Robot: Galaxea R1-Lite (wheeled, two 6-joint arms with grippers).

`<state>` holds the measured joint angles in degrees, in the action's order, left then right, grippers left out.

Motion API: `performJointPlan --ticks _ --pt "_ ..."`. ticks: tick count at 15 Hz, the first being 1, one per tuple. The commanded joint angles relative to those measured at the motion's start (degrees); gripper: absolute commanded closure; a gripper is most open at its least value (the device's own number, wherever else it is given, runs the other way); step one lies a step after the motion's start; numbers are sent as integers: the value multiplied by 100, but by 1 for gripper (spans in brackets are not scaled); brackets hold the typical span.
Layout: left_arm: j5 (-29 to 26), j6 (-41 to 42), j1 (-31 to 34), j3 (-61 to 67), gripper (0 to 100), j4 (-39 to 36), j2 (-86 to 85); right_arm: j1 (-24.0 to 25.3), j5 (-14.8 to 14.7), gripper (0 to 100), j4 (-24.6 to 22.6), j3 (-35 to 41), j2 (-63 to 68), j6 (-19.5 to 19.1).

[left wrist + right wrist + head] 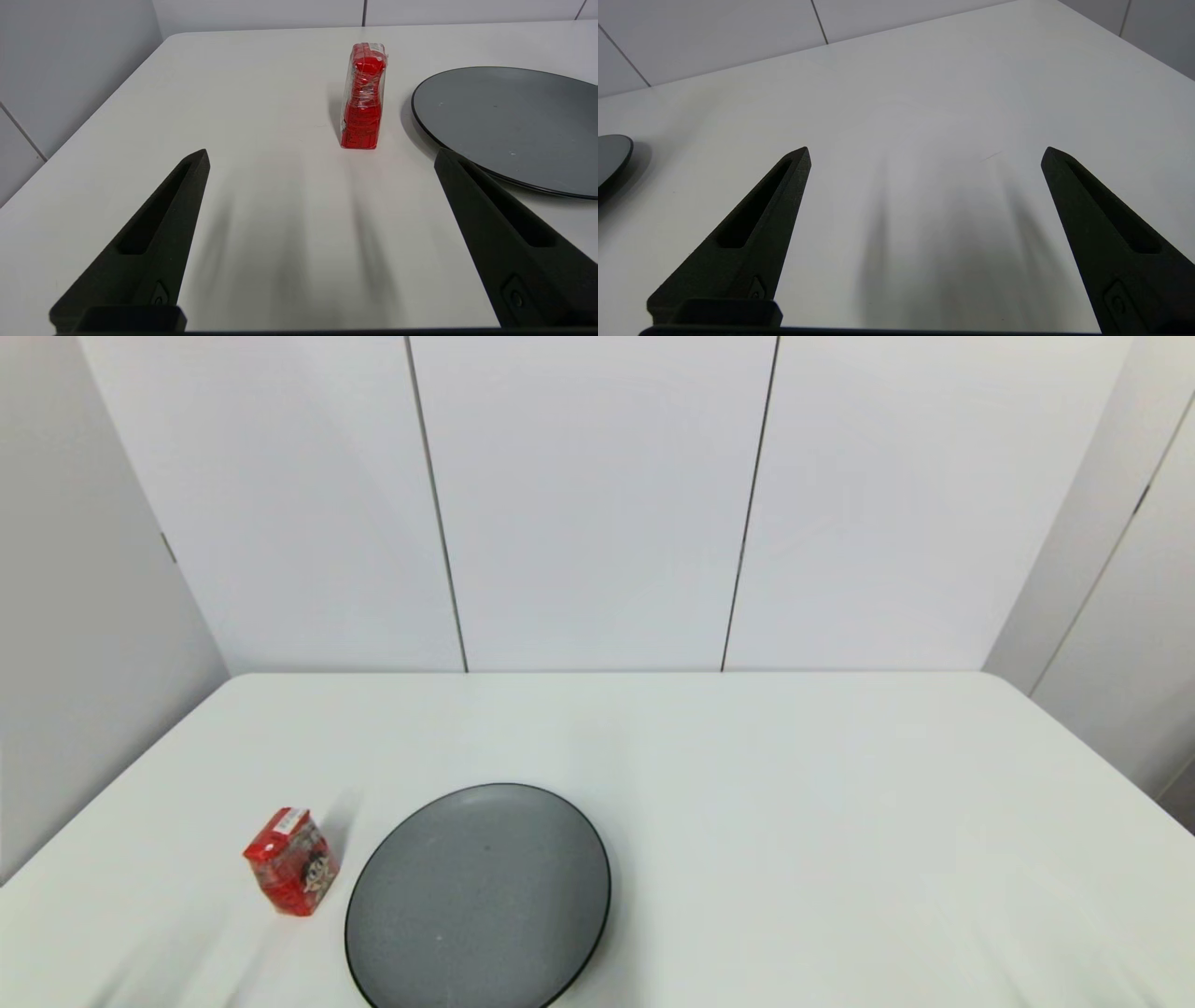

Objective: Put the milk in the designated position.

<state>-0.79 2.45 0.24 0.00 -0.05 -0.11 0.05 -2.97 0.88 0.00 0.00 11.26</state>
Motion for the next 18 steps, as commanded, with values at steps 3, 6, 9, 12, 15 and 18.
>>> performJointPlan --ticks 3,6,9,12,15,18 --pt "18 -43 2 0 0 -4 11 4 -1 0 0 0 9 7" --pt "18 -43 2 0 0 -4 11 4 -1 0 0 0 9 7" --pt "18 -43 2 0 0 -4 11 4 -1 0 0 0 9 7" --pt "62 -236 2 0 0 -13 11 4 -1 0 0 0 9 7" --pt "62 -271 2 0 0 -13 11 4 -1 0 0 0 9 7" --pt "62 -271 2 0 0 -13 11 4 -1 0 0 0 9 7"
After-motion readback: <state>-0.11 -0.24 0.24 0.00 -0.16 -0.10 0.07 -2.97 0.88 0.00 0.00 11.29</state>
